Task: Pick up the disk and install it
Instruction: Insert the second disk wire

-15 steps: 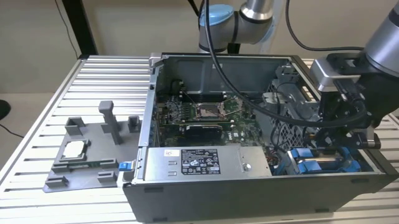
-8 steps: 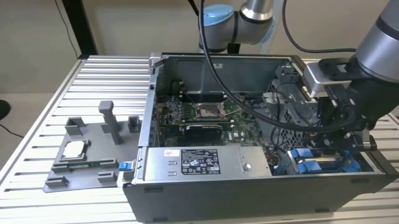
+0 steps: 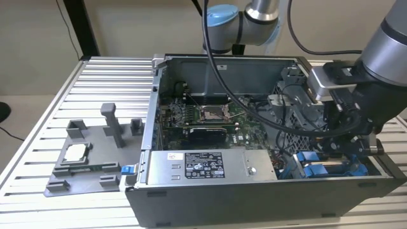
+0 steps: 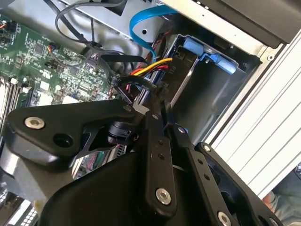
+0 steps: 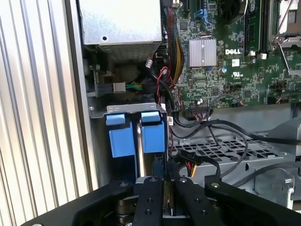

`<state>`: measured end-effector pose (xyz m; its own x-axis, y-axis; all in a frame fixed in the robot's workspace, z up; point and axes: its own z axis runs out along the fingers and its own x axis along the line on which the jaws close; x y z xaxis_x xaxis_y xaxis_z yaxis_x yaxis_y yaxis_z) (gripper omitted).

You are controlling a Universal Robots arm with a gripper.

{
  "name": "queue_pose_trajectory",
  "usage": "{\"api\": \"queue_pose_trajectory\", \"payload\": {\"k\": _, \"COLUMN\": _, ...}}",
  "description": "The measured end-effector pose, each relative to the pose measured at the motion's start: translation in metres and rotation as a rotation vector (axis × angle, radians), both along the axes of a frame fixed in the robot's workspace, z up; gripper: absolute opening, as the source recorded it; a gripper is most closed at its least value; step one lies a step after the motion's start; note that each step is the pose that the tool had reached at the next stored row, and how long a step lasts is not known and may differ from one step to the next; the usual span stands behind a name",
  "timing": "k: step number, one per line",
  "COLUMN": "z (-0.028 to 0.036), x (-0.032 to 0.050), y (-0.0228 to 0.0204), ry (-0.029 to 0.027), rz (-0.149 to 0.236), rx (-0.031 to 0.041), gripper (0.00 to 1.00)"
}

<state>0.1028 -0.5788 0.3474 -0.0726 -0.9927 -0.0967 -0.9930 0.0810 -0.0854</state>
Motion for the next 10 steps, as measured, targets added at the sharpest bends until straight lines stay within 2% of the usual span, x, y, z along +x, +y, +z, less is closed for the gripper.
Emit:
{"api": "queue_pose_trajectory", "payload": {"k": 2, "z": -0.0011, "x": -0.001, "y": 0.0, "ry": -0.0077, "rz": 0.0, "rx": 0.0, "gripper": 0.0}}
{"api": "queue_pose_trajectory", "payload": {"k": 4, "z": -0.002, "x": -0.0026, "y": 0.0, "ry": -0.0127, "rz": 0.0, "rx": -0.0001, "gripper": 0.0}}
{"api": "queue_pose_trajectory", "payload": {"k": 7, "z": -0.0035, "x": -0.0045, "y": 0.0, "ry": -0.0178, "rz": 0.0, "rx": 0.0, "gripper": 0.0}}
{"api": "queue_pose_trajectory", "payload": {"k": 10, "z": -0.0048, "x": -0.005, "y": 0.0, "ry": -0.0203, "rz": 0.0, "rx": 0.0, "gripper": 0.0}}
